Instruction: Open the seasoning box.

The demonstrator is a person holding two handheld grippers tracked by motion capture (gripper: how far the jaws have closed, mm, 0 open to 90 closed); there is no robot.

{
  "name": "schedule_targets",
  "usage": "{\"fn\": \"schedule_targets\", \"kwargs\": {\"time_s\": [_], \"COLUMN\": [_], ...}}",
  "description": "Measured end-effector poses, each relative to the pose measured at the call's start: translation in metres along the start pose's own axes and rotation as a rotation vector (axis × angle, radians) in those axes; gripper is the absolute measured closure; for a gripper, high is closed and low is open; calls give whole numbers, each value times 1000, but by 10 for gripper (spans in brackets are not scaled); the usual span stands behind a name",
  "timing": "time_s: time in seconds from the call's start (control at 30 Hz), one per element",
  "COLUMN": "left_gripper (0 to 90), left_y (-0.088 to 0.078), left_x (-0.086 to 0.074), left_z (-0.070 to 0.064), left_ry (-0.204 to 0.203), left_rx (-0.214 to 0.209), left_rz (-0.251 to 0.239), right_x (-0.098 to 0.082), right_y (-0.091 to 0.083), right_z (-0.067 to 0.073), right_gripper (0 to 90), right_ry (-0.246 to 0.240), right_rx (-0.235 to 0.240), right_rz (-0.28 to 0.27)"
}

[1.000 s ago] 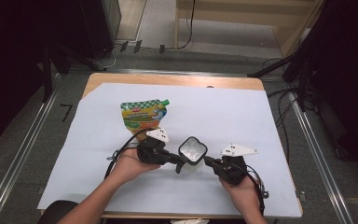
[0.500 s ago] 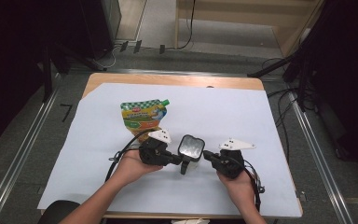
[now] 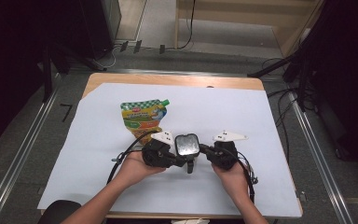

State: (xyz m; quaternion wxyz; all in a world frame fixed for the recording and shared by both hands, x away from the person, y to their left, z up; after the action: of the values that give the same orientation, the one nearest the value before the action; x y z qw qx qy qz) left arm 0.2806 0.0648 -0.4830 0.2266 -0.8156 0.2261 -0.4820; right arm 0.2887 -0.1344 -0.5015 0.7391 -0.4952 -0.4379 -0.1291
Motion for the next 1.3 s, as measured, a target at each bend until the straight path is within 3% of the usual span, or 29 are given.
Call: {"fn": "schedule_targets", "kwargs": {"time_s": [0.13,0.3,0.5,0.7,0.87,1.3], "left_gripper": [900,884,772,615,537,443], "left_y": [0,-11,-24,-33,-37,-41], "left_x": [0,0,-2,-3,-6,-7], "left_z": [-2,-4,-2,-2,1,8], "left_ry": [-8,-24,-31,-5,24,-1], "left_rx": [-21,-21,-27,-35,-25,-16], "left_rz": [3,14,13,1,10,-2], "right_x": [1,-2,-7,-12,-17,-25], "right_y": [3,-3,-24,-44,-50,-45], "right_z": [-2,-1,1,13,25,51], "right_gripper": [900,900,900,900,900,900], "right_ry": [-9,-23,-12,-20,-40,-96], "right_rx": [21,38,52,76,91,167], "right_rz": [13,27,21,14,25,55]}}
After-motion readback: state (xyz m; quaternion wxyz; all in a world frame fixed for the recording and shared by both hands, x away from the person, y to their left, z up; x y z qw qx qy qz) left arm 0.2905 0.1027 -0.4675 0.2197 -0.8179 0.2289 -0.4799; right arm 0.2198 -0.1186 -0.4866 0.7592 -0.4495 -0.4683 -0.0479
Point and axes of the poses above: each handheld gripper's, and its own axes: y roughly forward along the jaws, x roughly out of its top, z roughly to its left, the point moved 3 cm from there along y, roughly forward along the jaws, and after that the axes turned 10 degrees about -x, right-handed, at the moved point
